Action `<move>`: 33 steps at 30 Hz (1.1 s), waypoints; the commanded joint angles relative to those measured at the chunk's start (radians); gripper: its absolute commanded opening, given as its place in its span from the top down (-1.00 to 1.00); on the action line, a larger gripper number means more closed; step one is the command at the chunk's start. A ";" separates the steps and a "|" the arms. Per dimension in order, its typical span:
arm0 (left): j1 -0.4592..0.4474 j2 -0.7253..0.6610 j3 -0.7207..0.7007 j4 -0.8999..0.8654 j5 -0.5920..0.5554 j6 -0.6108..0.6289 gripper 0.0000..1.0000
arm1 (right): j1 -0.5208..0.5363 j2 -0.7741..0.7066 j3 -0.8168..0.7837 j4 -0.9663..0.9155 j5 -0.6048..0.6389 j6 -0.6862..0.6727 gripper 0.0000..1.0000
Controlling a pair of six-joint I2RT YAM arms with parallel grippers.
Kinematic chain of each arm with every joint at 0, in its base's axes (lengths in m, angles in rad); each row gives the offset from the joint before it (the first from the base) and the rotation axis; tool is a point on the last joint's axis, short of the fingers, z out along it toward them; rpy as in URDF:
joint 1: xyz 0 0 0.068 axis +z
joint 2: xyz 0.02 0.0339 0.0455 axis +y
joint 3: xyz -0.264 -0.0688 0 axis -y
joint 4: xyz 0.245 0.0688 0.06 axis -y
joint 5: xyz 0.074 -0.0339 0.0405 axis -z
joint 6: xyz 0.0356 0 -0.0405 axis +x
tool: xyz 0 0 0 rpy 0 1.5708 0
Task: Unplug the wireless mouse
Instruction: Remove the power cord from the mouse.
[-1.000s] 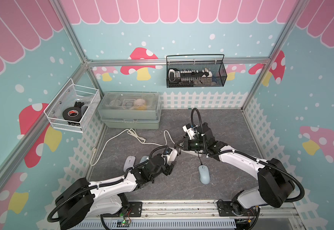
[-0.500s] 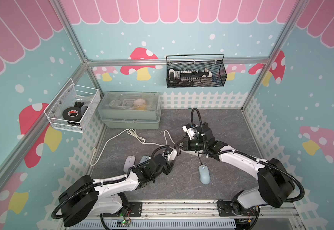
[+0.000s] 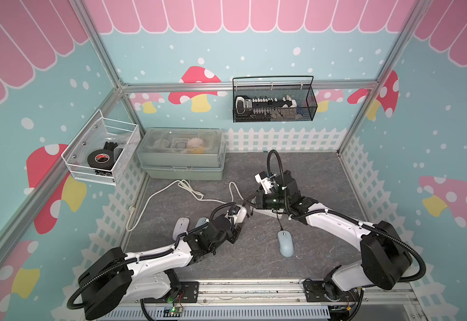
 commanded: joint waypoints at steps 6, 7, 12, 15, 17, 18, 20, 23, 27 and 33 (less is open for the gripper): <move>-0.016 -0.055 0.031 -0.097 -0.039 -0.056 -0.04 | -0.003 0.035 0.042 -0.030 0.034 -0.042 0.73; -0.017 -0.058 0.042 -0.113 -0.039 -0.061 -0.05 | -0.002 0.041 0.042 -0.031 0.036 -0.043 0.64; -0.018 -0.061 0.076 -0.163 -0.040 -0.061 -0.05 | -0.002 0.060 0.040 -0.024 0.044 -0.039 0.50; -0.017 -0.056 0.083 -0.169 -0.041 -0.060 -0.05 | -0.001 0.068 0.040 -0.012 0.039 -0.030 0.44; -0.017 -0.048 0.090 -0.171 -0.069 -0.058 -0.07 | 0.001 0.068 0.038 -0.006 0.035 -0.025 0.43; -0.017 -0.041 0.094 -0.172 -0.070 -0.058 -0.07 | 0.002 0.069 0.038 -0.003 0.033 -0.023 0.43; -0.017 -0.026 0.106 -0.173 -0.070 -0.055 -0.07 | 0.003 0.069 0.037 -0.001 0.031 -0.023 0.44; -0.017 -0.003 0.121 -0.173 -0.066 -0.055 -0.07 | 0.006 0.067 0.034 0.000 0.035 -0.024 0.56; -0.017 -0.002 0.127 -0.168 -0.060 -0.056 -0.07 | 0.009 0.073 0.030 0.012 0.032 -0.020 0.59; -0.018 -0.004 0.135 -0.167 -0.060 -0.058 -0.08 | 0.013 0.092 0.034 0.042 0.019 -0.005 0.80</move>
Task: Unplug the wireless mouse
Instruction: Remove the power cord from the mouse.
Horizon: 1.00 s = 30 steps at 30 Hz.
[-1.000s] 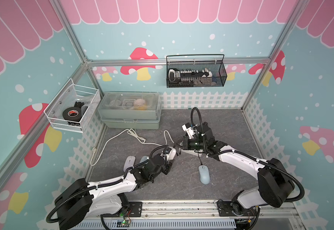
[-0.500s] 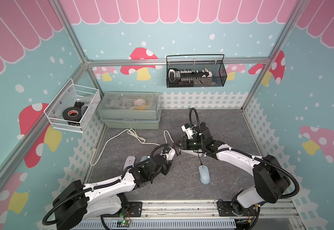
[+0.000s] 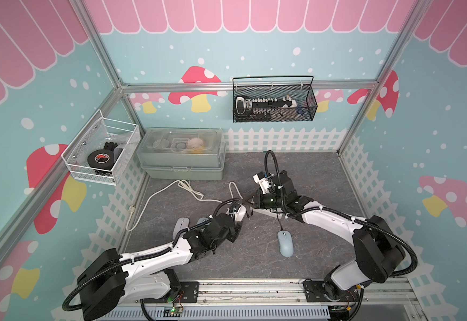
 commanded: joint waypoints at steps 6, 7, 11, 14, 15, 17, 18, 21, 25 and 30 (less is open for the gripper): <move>-0.004 0.009 0.042 0.023 -0.023 -0.015 -0.08 | 0.013 0.032 0.017 0.044 -0.012 0.011 1.00; -0.004 0.012 0.038 0.025 -0.025 -0.015 -0.08 | 0.012 0.032 0.018 0.047 -0.012 0.014 1.00; -0.004 0.031 0.022 0.040 -0.027 -0.021 -0.08 | 0.011 0.029 0.020 0.057 -0.011 0.019 1.00; -0.005 0.030 -0.005 0.075 -0.048 -0.037 -0.07 | 0.011 0.031 0.027 0.071 -0.018 0.029 1.00; -0.006 0.025 -0.022 0.095 -0.059 -0.042 -0.06 | 0.010 0.031 0.029 0.079 -0.022 0.036 1.00; -0.008 0.009 -0.052 0.137 -0.075 -0.051 -0.06 | 0.010 0.030 0.036 0.092 -0.030 0.046 1.00; -0.010 0.000 -0.070 0.161 -0.083 -0.051 -0.05 | 0.010 0.028 0.039 0.097 -0.032 0.050 1.00; -0.011 -0.017 -0.101 0.198 -0.095 -0.048 -0.04 | 0.010 0.025 0.049 0.102 -0.028 0.056 1.00; -0.016 -0.011 -0.103 0.184 -0.097 -0.051 0.02 | 0.010 0.021 0.059 0.100 -0.020 0.054 1.00; -0.028 -0.012 -0.110 0.182 -0.114 -0.049 0.03 | 0.009 0.016 0.060 0.094 -0.012 0.051 1.00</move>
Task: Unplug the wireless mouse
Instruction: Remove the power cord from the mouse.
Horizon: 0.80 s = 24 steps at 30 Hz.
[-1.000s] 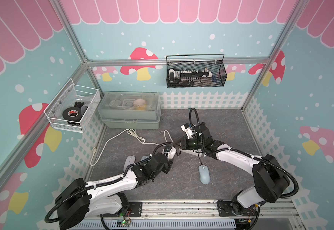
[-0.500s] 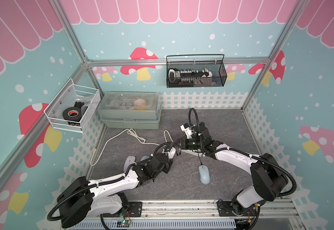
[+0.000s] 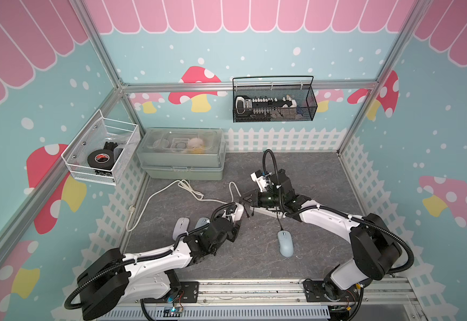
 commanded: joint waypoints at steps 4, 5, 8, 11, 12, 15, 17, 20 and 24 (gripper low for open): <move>-0.012 -0.009 -0.025 0.006 -0.038 -0.012 0.06 | -0.005 -0.019 0.039 0.026 0.025 -0.007 1.00; -0.014 -0.010 -0.025 0.006 -0.039 -0.013 0.06 | -0.007 -0.021 0.042 0.020 0.027 -0.010 1.00; -0.019 -0.007 -0.030 0.009 -0.044 -0.015 0.06 | -0.012 -0.027 0.051 0.014 0.030 -0.015 1.00; -0.020 -0.002 -0.033 0.017 -0.050 -0.021 0.06 | -0.019 -0.031 0.054 0.011 0.037 -0.015 1.00; -0.022 -0.001 -0.034 0.020 -0.051 -0.022 0.06 | -0.023 -0.033 0.055 0.012 0.040 -0.013 1.00; -0.026 0.004 -0.036 0.030 -0.053 -0.030 0.06 | -0.035 -0.042 0.054 0.011 0.057 -0.009 1.00; -0.031 0.008 -0.039 0.038 -0.056 -0.037 0.06 | -0.040 -0.053 0.049 0.010 0.074 -0.009 1.00; -0.038 0.010 -0.042 0.045 -0.061 -0.045 0.08 | -0.045 -0.057 0.047 0.012 0.083 -0.007 1.00; -0.047 0.013 -0.041 0.039 -0.059 -0.047 0.10 | -0.054 -0.059 0.042 0.014 0.093 -0.001 1.00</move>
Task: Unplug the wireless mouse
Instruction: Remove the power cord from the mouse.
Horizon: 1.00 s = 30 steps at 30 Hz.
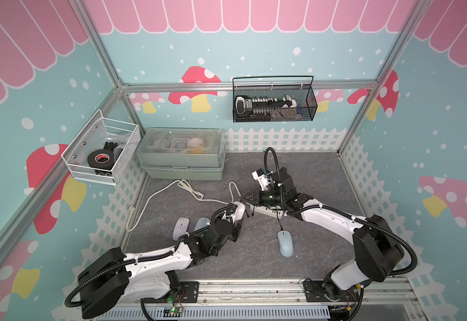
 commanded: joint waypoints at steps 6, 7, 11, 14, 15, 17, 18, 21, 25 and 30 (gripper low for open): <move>-0.020 0.012 -0.029 -0.041 -0.019 -0.026 0.11 | -0.060 -0.042 0.028 0.068 0.087 0.003 1.00; -0.020 0.014 -0.029 -0.044 -0.019 -0.025 0.11 | -0.062 -0.041 0.028 0.068 0.086 0.005 1.00; -0.027 0.017 -0.027 -0.052 -0.025 -0.026 0.11 | -0.073 -0.037 0.033 0.074 0.079 0.008 1.00; -0.031 0.017 -0.029 -0.052 -0.026 -0.029 0.12 | -0.081 -0.033 0.034 0.077 0.075 0.008 1.00; -0.032 0.018 -0.029 -0.052 -0.026 -0.029 0.12 | -0.082 -0.033 0.036 0.076 0.075 0.009 1.00; -0.034 0.021 -0.030 -0.050 -0.026 -0.031 0.12 | -0.088 -0.033 0.036 0.077 0.075 0.012 1.00; -0.035 0.022 -0.031 -0.048 -0.022 -0.031 0.12 | -0.089 -0.032 0.036 0.077 0.075 0.014 1.00; -0.039 0.027 -0.032 -0.038 -0.010 -0.032 0.12 | -0.093 -0.023 0.042 0.078 0.068 0.016 1.00; -0.049 0.029 -0.033 -0.040 -0.011 -0.035 0.15 | -0.103 -0.018 0.045 0.087 0.062 0.021 1.00; -0.059 0.014 -0.036 -0.052 -0.016 -0.043 0.15 | -0.118 -0.009 0.056 0.092 0.052 0.025 1.00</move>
